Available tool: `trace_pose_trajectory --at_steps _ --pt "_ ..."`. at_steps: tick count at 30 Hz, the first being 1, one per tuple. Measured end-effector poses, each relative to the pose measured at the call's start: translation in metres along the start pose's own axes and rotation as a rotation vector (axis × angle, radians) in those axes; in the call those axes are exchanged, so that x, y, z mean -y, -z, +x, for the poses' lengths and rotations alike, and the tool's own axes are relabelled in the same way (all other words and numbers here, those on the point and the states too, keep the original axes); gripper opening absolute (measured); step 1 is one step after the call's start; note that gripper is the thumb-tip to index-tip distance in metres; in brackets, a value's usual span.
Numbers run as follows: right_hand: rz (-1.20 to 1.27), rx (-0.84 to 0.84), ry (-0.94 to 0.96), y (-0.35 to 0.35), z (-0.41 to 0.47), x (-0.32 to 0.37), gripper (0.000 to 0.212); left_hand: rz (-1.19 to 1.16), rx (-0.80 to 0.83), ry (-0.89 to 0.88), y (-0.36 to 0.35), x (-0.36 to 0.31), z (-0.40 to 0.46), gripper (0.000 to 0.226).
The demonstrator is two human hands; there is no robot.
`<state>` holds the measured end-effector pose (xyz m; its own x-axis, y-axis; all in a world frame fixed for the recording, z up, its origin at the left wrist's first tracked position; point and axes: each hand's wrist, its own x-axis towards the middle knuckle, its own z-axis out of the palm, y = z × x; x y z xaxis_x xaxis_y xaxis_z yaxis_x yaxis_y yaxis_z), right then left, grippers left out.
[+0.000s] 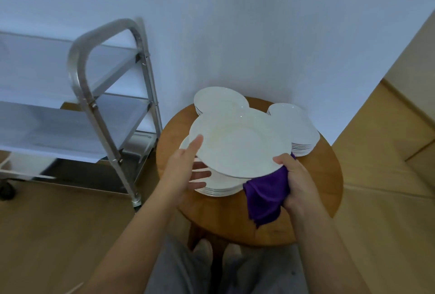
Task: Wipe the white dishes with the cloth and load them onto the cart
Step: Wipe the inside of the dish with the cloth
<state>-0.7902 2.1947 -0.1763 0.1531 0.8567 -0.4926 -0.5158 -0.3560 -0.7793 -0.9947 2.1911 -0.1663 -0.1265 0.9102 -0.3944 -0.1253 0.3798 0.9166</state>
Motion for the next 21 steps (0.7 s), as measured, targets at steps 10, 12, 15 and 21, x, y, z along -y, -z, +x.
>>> trace_pose_trajectory --at_steps 10,12,15,21 --pt "-0.212 -0.144 0.054 0.036 -0.054 -0.006 0.053 -0.644 0.095 0.157 0.003 0.027 -0.039 0.027" --pt "-0.211 -0.262 0.236 0.035 -0.063 0.011 0.048 -0.65 0.06 0.106 0.0 0.037 -0.044 0.02" --pt "-0.33 -0.044 0.404 0.023 -0.081 0.032 0.049 -0.675 0.058 0.04 -0.006 0.043 -0.051 0.018" --pt "-1.513 0.032 0.361 -0.013 -0.069 -0.004 0.073 -0.7 0.128 0.038 -0.016 0.045 -0.066 0.018"
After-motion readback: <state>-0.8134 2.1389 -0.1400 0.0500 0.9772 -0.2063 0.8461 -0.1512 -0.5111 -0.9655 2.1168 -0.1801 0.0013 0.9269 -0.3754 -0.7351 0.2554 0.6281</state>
